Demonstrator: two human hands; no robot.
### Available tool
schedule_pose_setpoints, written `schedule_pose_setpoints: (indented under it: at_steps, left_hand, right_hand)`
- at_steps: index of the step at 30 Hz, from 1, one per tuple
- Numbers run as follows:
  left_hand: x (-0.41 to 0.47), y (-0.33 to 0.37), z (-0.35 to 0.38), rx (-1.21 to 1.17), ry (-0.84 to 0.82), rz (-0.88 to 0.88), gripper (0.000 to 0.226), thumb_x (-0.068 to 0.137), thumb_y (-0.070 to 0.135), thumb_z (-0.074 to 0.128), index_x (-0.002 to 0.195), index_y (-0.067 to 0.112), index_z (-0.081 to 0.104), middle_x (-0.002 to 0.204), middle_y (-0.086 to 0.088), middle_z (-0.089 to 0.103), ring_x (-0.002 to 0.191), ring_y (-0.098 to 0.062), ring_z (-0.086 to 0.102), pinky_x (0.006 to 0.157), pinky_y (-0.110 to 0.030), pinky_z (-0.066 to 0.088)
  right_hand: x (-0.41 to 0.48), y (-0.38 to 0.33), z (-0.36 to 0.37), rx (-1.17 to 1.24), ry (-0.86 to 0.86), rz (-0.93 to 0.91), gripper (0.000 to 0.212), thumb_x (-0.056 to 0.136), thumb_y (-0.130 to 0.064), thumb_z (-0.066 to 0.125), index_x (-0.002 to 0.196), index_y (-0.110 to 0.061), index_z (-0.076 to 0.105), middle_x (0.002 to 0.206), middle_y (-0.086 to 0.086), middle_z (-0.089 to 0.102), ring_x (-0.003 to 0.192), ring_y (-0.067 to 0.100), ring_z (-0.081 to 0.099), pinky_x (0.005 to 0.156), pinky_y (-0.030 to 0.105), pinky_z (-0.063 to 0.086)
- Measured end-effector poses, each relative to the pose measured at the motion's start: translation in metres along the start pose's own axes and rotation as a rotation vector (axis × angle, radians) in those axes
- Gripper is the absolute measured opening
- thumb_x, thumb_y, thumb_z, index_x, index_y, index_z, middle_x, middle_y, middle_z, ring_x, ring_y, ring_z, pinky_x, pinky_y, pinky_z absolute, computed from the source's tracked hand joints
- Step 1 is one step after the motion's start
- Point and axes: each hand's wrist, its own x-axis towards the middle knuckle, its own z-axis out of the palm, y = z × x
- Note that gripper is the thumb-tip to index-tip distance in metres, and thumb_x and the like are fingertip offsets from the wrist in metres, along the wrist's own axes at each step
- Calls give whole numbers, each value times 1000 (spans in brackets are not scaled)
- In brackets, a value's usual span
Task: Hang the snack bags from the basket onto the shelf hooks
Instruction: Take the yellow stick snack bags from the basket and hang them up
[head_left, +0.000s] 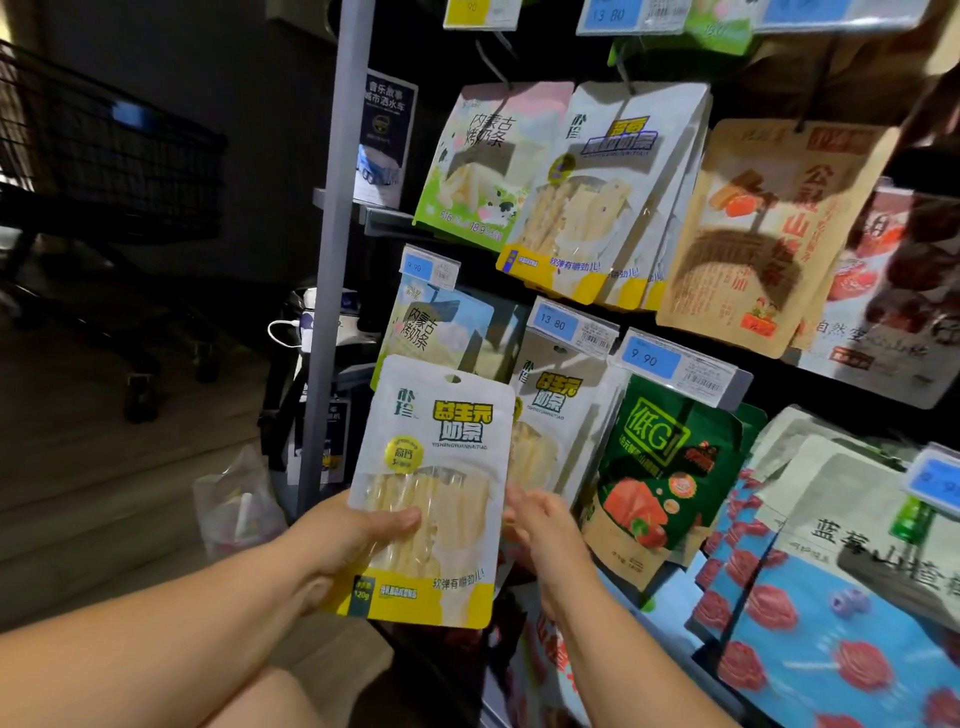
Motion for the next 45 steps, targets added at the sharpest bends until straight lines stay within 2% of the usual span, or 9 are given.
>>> schedule_pose_setpoints:
  at_steps: [2,7,14,18,24,30,35,39,45]
  left_hand:
    - [0,1,7,-12,-26,-5,29,83,1,70,112,4,67,98,-21,74,89,-37,73,81,-49,57]
    - [5,7,19,-1,-97,31,46,70,7,78,115,5,68,103,-19,74,97,-36,71,92,-53,53]
    - [33,7,36,61,-104,36,32,81,6,77,111,3,69,102,-18,74,99,-36,71,93,-51,54]
    - [56,1,50,118,-19,62,53,66,22,90,111,6,68,99,-13,75,95,-33,71,93,-50,55]
    - [73,-7,78,50,83,125,34,78,20,83,103,8,64,98,-12,73,85,-27,70,71,-33,55]
    - [94,-12,82,87,53,143,51,68,36,88,109,11,69,96,-8,76,85,-26,74,82,-44,60]
    - [102,-12,86,76,105,134,31,77,30,83,94,20,59,91,-4,71,79,-20,69,65,-30,54]
    - [108,-19,86,153,90,108,81,60,57,85,122,18,51,113,-1,66,100,-22,65,90,-37,53]
    - [114,-27,87,269,111,61,85,85,43,74,149,10,29,135,-11,50,123,-30,50,94,-34,39]
  right_hand:
    - [-6,0,6,213,-207,103,20,97,-32,58,99,-12,60,71,-8,70,61,8,66,56,22,48]
    - [-10,2,8,419,-227,118,31,91,2,60,121,-4,62,106,18,74,94,31,73,72,40,60]
    - [0,-1,-6,292,-37,18,28,90,2,64,116,-8,65,103,17,75,96,36,72,90,57,54]
    - [7,1,-12,265,78,-32,32,88,2,67,118,-8,63,103,15,75,93,34,73,87,54,57]
    - [16,1,-22,146,204,-138,33,81,-12,76,111,-22,66,102,2,76,96,25,72,91,53,55]
    - [31,2,-25,58,274,-158,28,83,-15,75,105,-28,64,104,-2,73,97,21,70,91,49,55]
    - [41,0,-23,55,326,-187,26,85,-9,72,108,-19,64,102,0,71,97,20,68,85,35,54]
    - [46,2,-23,46,352,-187,25,86,-11,72,109,-16,64,101,-1,71,95,18,67,81,33,52]
    - [59,2,-21,15,388,-177,23,87,-12,73,105,-20,60,94,-6,65,91,18,62,79,28,44]
